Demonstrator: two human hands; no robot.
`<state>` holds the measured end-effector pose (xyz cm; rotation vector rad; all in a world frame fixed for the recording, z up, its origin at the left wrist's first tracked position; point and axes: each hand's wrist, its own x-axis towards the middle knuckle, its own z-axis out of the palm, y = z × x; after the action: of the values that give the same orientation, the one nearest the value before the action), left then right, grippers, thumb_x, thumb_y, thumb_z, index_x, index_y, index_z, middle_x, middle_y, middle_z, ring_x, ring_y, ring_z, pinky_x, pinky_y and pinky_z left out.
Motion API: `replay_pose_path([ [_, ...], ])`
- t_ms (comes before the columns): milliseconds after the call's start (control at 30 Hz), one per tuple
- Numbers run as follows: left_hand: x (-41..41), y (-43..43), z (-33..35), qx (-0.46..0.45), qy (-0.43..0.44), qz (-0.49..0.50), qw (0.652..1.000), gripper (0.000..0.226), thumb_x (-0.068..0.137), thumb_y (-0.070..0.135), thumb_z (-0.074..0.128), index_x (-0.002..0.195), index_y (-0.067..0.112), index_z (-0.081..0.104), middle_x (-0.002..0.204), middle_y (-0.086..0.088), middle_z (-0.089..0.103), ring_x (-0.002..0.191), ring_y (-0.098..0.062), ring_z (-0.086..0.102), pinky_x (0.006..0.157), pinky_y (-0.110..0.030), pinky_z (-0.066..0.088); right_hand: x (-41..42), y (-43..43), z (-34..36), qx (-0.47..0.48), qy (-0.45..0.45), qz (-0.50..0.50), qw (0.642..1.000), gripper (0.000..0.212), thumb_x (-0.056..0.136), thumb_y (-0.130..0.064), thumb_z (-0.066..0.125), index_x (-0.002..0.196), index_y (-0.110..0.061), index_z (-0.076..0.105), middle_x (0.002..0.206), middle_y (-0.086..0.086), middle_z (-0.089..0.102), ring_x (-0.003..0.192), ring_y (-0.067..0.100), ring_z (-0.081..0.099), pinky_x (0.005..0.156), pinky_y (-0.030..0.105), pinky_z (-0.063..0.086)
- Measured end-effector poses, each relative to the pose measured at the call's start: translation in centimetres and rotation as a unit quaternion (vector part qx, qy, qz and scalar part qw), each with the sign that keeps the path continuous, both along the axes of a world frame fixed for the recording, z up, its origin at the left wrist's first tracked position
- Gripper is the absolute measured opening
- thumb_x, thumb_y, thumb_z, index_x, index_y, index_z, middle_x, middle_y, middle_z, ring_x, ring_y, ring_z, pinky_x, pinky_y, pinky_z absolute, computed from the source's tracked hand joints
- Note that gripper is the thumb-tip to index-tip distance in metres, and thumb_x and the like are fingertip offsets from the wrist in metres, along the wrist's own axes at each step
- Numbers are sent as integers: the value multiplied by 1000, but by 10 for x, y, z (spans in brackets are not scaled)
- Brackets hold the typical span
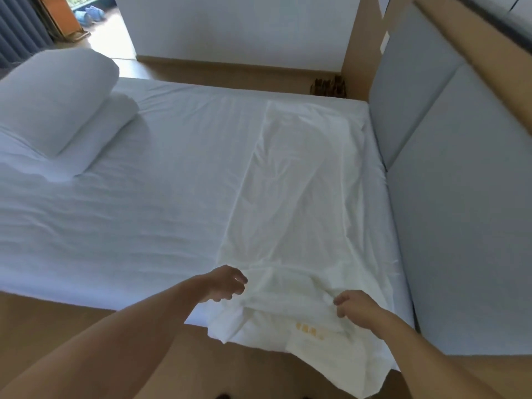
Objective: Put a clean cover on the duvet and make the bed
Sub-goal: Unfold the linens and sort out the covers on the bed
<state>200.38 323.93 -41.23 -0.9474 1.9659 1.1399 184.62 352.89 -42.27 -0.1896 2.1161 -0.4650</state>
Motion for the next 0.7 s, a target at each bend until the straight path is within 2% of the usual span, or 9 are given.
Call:
replay_pose_path([
  [67,-2,9,10,-8,11,21,1000,39,91,9,51,126,24,59,113,-7,63,85,-18,62,69,-25,43,-7,-3,10,-24,47,3,999,40,89,-11,63,129,-13,61,129,5,59,113,21,55,92,28,44],
  [200,-7,24,25,-13,34,67,997,44,91,9,54,133,23,53,106,-9,61,84,-21,59,65,-26,41,-19,-9,31,-60,75,13,995,45,91,-19,63,135,-16,56,138,4,55,124,21,54,99,30,43],
  [367,-7,26,39,-15,57,83,995,52,90,8,54,139,24,47,110,-14,62,85,-22,57,66,-28,42,-27,-16,44,-89,95,18,991,49,93,-23,63,140,-17,50,144,5,49,128,22,50,97,29,41],
  [500,0,19,36,-25,60,73,995,51,93,11,56,142,23,46,121,-12,61,105,-26,63,79,-31,53,-24,-14,32,-89,91,-28,991,58,93,-23,63,146,-13,43,150,6,44,134,23,46,100,31,38],
  [567,-1,19,30,-33,61,46,996,51,94,14,56,144,22,44,128,-9,59,111,-23,60,80,-27,50,-19,-9,20,-67,89,-61,992,65,92,-24,63,150,-11,36,154,7,40,136,25,43,103,33,38],
  [700,-23,24,13,-47,71,-15,996,52,95,18,59,145,17,44,134,-5,58,120,-22,56,99,-31,46,-14,8,-9,-16,87,-114,989,73,94,-24,59,155,-8,21,158,11,32,138,30,40,105,36,37],
])
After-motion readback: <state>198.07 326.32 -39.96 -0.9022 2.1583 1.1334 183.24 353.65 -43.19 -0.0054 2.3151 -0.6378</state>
